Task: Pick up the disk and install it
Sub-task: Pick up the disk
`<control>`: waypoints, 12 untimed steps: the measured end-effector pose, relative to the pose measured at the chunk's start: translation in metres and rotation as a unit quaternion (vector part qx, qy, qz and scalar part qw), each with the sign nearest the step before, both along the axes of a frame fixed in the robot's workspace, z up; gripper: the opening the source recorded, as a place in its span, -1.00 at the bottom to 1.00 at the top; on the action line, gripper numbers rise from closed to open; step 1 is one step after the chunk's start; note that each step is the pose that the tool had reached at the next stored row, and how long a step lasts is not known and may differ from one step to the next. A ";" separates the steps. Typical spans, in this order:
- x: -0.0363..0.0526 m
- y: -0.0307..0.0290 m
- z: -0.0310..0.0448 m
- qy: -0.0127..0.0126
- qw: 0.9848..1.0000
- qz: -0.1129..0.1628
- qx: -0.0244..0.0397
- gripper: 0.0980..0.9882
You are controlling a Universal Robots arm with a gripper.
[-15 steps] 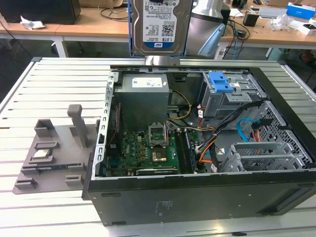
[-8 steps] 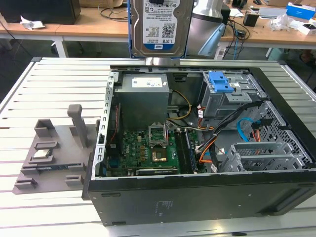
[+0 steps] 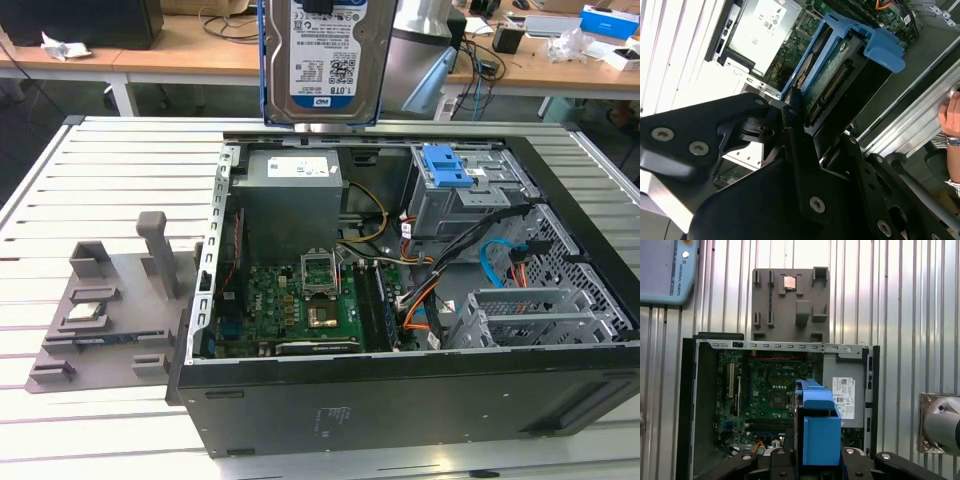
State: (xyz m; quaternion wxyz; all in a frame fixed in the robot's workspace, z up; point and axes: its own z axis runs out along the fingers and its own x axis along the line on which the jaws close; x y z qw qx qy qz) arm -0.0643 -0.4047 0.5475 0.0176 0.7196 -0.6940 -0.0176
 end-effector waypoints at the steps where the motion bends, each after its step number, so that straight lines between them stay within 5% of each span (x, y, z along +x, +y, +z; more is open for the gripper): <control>1: 0.0000 -0.0015 -0.0001 0.000 1.000 0.000 0.000 -0.40; 12: 0.0000 -0.0137 -0.0005 0.000 1.000 0.000 0.000 -0.40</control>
